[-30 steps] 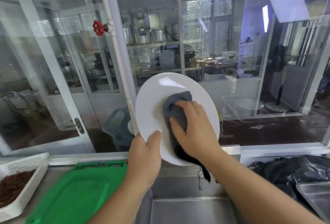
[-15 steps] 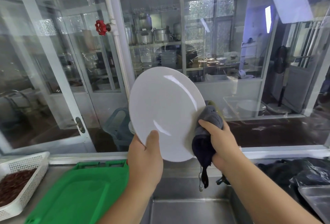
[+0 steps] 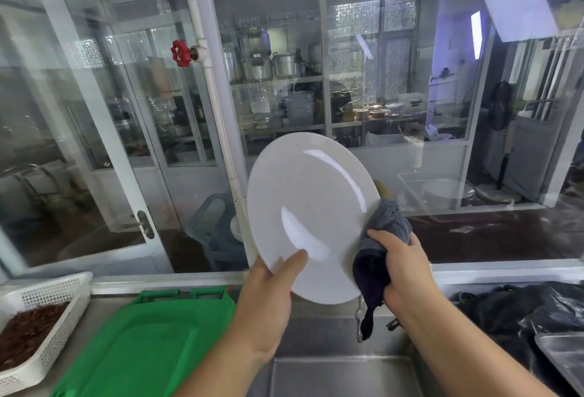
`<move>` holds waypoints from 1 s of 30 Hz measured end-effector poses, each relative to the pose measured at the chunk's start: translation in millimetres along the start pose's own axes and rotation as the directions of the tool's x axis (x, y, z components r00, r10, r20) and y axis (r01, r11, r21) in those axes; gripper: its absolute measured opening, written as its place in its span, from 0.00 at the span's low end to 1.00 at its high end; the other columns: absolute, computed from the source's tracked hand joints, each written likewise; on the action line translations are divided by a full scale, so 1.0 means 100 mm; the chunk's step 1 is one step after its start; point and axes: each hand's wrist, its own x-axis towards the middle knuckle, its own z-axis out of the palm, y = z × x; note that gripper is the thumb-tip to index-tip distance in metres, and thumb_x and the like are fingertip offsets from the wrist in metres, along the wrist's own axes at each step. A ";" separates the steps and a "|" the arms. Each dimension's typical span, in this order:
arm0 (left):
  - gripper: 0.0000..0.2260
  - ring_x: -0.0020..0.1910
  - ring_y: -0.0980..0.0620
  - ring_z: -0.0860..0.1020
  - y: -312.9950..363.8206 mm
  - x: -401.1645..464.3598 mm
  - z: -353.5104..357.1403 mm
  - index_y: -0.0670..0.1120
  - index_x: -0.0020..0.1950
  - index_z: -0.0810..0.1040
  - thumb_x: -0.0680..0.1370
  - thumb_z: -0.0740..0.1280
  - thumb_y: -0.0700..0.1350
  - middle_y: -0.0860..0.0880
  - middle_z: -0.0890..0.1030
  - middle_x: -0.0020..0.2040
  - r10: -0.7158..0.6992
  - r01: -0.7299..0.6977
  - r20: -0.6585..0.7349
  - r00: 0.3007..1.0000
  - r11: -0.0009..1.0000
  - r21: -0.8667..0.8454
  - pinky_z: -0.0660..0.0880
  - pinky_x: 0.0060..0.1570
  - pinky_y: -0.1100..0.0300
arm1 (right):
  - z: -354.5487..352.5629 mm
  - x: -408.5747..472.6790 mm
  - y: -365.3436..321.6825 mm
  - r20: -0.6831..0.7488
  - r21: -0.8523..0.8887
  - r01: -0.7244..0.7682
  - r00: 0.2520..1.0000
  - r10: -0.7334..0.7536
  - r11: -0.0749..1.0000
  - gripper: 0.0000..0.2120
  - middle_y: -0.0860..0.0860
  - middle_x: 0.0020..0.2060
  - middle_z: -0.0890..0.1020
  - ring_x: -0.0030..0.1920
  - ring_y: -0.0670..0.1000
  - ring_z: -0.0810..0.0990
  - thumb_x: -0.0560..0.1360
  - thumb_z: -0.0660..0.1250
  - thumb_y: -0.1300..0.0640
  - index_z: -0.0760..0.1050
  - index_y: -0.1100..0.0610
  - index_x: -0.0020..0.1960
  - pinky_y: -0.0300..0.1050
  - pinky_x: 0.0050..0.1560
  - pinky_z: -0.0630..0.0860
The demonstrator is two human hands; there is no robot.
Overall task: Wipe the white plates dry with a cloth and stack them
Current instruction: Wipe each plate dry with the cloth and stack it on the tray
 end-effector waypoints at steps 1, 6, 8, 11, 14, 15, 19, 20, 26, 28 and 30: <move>0.23 0.61 0.54 0.84 0.08 0.03 -0.05 0.64 0.61 0.85 0.66 0.76 0.60 0.55 0.87 0.62 0.000 0.000 0.001 1.000 1.000 -0.010 0.77 0.65 0.49 | -0.03 0.01 -0.01 -0.004 -0.010 0.000 1.000 0.000 1.000 0.19 0.58 0.46 0.88 0.40 0.60 0.89 0.70 0.77 0.65 0.80 0.50 0.57 0.56 0.39 0.83; 0.09 0.56 0.45 0.86 0.53 0.28 -0.27 0.62 0.52 0.88 0.84 0.68 0.50 0.51 0.89 0.55 -0.001 0.005 -0.034 0.999 0.991 0.130 0.80 0.52 0.48 | -0.13 0.01 -0.01 -0.020 -0.075 -0.027 0.999 0.025 0.997 0.19 0.59 0.43 0.88 0.35 0.59 0.88 0.71 0.77 0.66 0.80 0.52 0.58 0.54 0.35 0.83; 0.12 0.56 0.46 0.86 0.64 0.35 -0.33 0.62 0.58 0.85 0.85 0.65 0.46 0.51 0.88 0.57 -0.021 0.019 0.005 1.000 0.978 0.206 0.83 0.52 0.46 | -0.17 0.00 -0.03 -0.015 -0.115 -0.020 1.000 0.018 0.993 0.19 0.59 0.45 0.88 0.36 0.59 0.88 0.71 0.76 0.66 0.80 0.52 0.58 0.54 0.35 0.83; 0.12 0.54 0.47 0.87 0.74 0.42 -0.38 0.59 0.63 0.83 0.86 0.65 0.45 0.51 0.89 0.55 -0.086 0.066 0.055 0.995 0.952 0.300 0.84 0.51 0.49 | -0.23 0.00 -0.10 0.035 -0.201 0.030 0.999 -0.023 0.979 0.18 0.58 0.44 0.88 0.37 0.58 0.88 0.72 0.76 0.67 0.80 0.50 0.57 0.51 0.34 0.83; 0.09 0.51 0.47 0.88 0.78 0.46 -0.39 0.57 0.61 0.84 0.85 0.66 0.46 0.50 0.90 0.53 -0.161 0.124 0.095 0.982 0.942 0.311 0.84 0.46 0.54 | -0.27 -0.01 -0.22 0.117 -0.296 0.091 0.991 -0.058 0.951 0.18 0.55 0.45 0.88 0.42 0.58 0.88 0.72 0.76 0.66 0.82 0.45 0.55 0.49 0.36 0.83; 0.09 0.49 0.48 0.89 0.79 0.45 -0.38 0.58 0.60 0.83 0.85 0.67 0.45 0.50 0.90 0.52 -0.177 0.137 0.107 0.978 0.944 0.301 0.84 0.43 0.56 | -0.28 -0.02 -0.26 0.146 -0.328 0.113 0.987 -0.068 0.938 0.19 0.54 0.45 0.88 0.43 0.58 0.88 0.72 0.76 0.65 0.83 0.43 0.52 0.48 0.36 0.83; 0.10 0.54 0.40 0.88 0.77 0.41 -0.38 0.54 0.63 0.85 0.84 0.69 0.46 0.44 0.89 0.56 -0.267 0.231 0.151 0.952 0.948 0.218 0.87 0.47 0.49 | -0.35 -0.02 -0.36 0.185 -0.377 0.164 0.978 -0.100 0.912 0.21 0.51 0.45 0.88 0.42 0.55 0.88 0.71 0.77 0.65 0.83 0.40 0.52 0.45 0.36 0.83; 0.10 0.56 0.37 0.87 0.76 0.40 -0.38 0.51 0.64 0.84 0.84 0.69 0.45 0.41 0.88 0.56 -0.298 0.261 0.161 0.941 0.941 0.217 0.85 0.50 0.47 | -0.37 -0.02 -0.37 0.181 -0.379 0.168 0.978 -0.105 0.910 0.21 0.51 0.45 0.89 0.43 0.54 0.89 0.71 0.77 0.65 0.83 0.40 0.53 0.45 0.36 0.83; 0.07 0.43 0.46 0.89 0.60 0.34 -0.31 0.43 0.55 0.86 0.84 0.67 0.39 0.42 0.90 0.48 -0.284 0.219 0.124 0.951 0.898 0.381 0.83 0.35 0.59 | -0.41 -0.06 -0.46 0.197 -0.427 0.224 0.969 -0.152 0.876 0.26 0.48 0.49 0.88 0.48 0.52 0.88 0.63 0.80 0.57 0.82 0.35 0.56 0.50 0.45 0.84; 0.08 0.45 0.44 0.89 0.54 0.33 -0.28 0.43 0.53 0.87 0.84 0.67 0.39 0.42 0.89 0.49 -0.261 0.205 0.107 0.959 0.906 0.371 0.84 0.42 0.55 | -0.42 -0.06 -0.51 0.238 -0.471 0.289 0.951 -0.195 0.833 0.29 0.42 0.54 0.87 0.54 0.48 0.87 0.66 0.82 0.54 0.79 0.32 0.61 0.52 0.54 0.83; 0.11 0.47 0.42 0.88 0.48 0.32 -0.24 0.43 0.49 0.88 0.84 0.67 0.38 0.41 0.89 0.49 -0.245 0.198 0.099 0.964 0.916 0.348 0.82 0.49 0.50 | -0.38 -0.09 -0.54 0.317 -0.577 0.392 0.916 -0.246 0.717 0.29 0.34 0.58 0.83 0.58 0.39 0.83 0.73 0.80 0.50 0.73 0.29 0.67 0.49 0.62 0.80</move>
